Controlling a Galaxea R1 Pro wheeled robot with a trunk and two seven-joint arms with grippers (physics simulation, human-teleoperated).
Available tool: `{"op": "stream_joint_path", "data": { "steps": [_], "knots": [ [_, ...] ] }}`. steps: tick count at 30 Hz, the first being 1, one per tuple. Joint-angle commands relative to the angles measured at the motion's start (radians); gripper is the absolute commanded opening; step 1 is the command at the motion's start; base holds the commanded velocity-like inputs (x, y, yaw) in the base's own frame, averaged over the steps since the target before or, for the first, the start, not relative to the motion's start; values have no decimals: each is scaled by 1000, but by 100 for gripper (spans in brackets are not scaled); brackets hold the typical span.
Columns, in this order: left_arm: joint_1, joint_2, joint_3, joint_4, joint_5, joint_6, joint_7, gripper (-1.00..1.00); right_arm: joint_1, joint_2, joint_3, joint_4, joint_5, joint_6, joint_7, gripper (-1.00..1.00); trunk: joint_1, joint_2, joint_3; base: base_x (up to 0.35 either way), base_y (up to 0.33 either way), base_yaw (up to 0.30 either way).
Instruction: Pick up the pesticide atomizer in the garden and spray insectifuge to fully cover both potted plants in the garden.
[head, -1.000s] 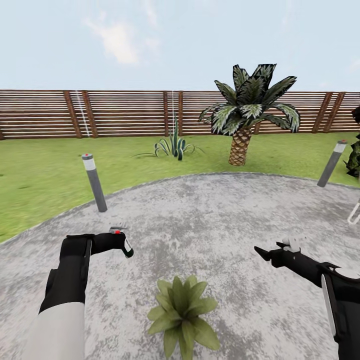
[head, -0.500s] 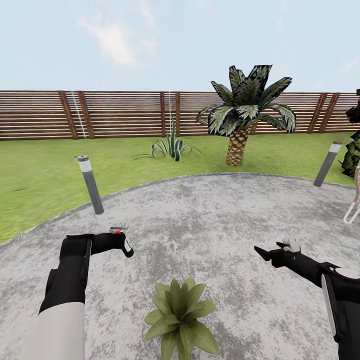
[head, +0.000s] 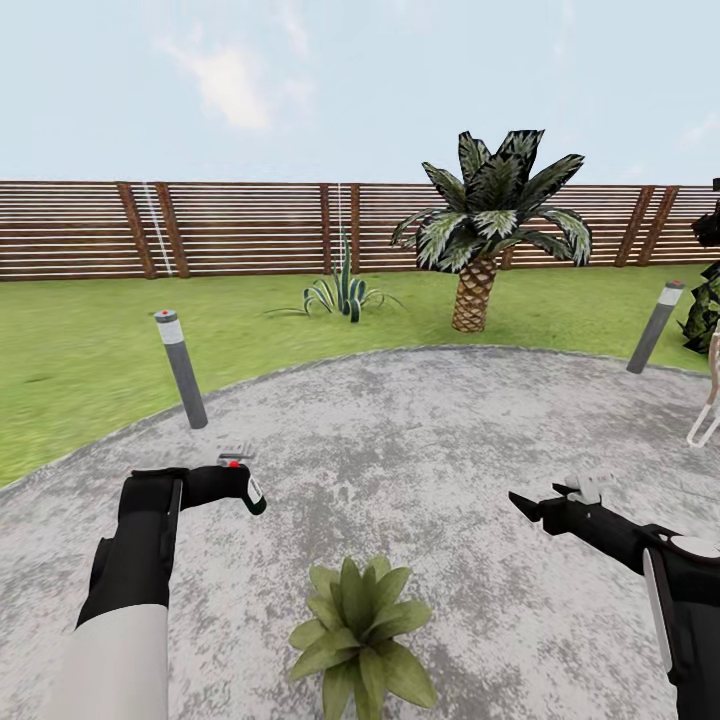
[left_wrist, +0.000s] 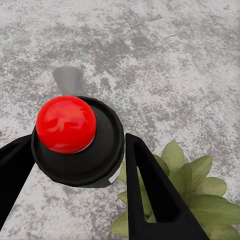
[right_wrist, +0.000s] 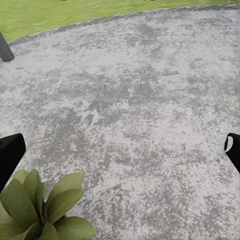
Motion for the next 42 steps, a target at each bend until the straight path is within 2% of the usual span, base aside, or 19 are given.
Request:
{"op": "stream_joint_path", "data": {
  "steps": [1, 5, 7, 10, 11, 13, 15, 16, 17, 19, 21, 23, 27, 29, 32, 35, 36, 39, 42],
  "knots": [
    [-1, -1, 3, -1, -8, 3, -10, -100, -1, 0, -2, -1, 9, 2, 9, 100, 0, -1, -1, 0, 0, 0],
    [-1, 5, 4, -2, -8, -2, -12, -100, -2, 3, 13, -7, 10, -62, 7, 100, 0, -1, -1, 0, 0, 0],
    [-4, 7, 3, -2, -8, -4, -13, -100, -10, 2, 44, -16, 11, -104, 8, 100, 0, -1, -1, 0, 0, 0],
    [-9, 8, -9, -2, -9, -7, -14, -100, -46, -11, 109, -25, 12, -94, 10, 100, 0, -1, -1, 0, 0, 0],
    [-10, 10, -27, -2, -10, -7, -14, -100, -81, -27, 163, -25, 12, -66, 12, 100, 0, -1, -1, 0, 0, 0],
    [-11, 12, -54, -1, -10, -7, -15, -100, -119, -51, 234, -24, 12, -27, 14, 100, 0, -1, -1, 0, 0, 0],
    [-11, 18, -102, 2, -11, -8, -15, -100, -202, -105, 398, -23, 11, 58, 31, 100, 0, -1, -1, 0, 0, 0],
    [-11, 25, -140, 4, -11, -8, -15, -100, -227, -115, 438, -23, 11, 78, 37, 100, 0, -1, -1, 0, 0, 0],
    [-12, 29, -160, 5, -10, -8, -15, -100, -252, -123, 476, -22, 11, 96, 45, 100, 0, -1, -1, 0, 0, 0],
    [-12, 45, -234, 8, -10, -8, -22, -100, -348, -144, 608, -18, 11, 151, 88, 100, 0, -1, -1, 0, 0, 0],
    [-12, 50, -261, 10, -10, -10, -27, -100, -389, -149, 656, -17, 11, 171, 116, 100, 0, -1, -1, 0, 0, 0],
    [-10, 56, -300, 14, -10, -36, -53, -100, -490, -155, 752, -11, 17, 208, 202, 100, 0, -1, -1, 0, 0, 0],
    [-9, 66, -314, 32, -11, -93, -122, -100, -592, -156, 837, 2, 76, 258, 332, 100, 0, -1, -1, 0, 0, 0],
    [-9, 74, -320, 37, -11, -117, -147, -100, -612, -153, 851, 2, 98, 267, 385, 100, 0, -1, -1, 0, 0, 0],
    [-4, 93, -343, 46, -11, -194, -217, -100, -656, -146, 868, -5, 153, 281, 521, 100, 0, -1, -1, 0, 0, 0],
    [13, 97, -351, 51, -12, -268, -245, -100, -676, -146, 878, -7, 168, 286, 562, 100, 0, -1, -1, 0, 0, 0],
    [18, 97, -352, 51, -12, -285, -248, -100, -678, -146, 883, -7, 170, 287, 566, -100, 0, -1, -1, 0, 0, 0],
    [45, 94, -356, 54, -11, -365, -257, -100, -684, -146, 925, -10, 174, 290, 577, -100, 0, -1, -1, 0, 0, 0],
    [60, 89, -358, 69, -11, -412, -261, -100, -687, -146, 946, -15, 175, 299, 581, -100, 0, -1, -1, 0, 0, 0]
  ]
}}
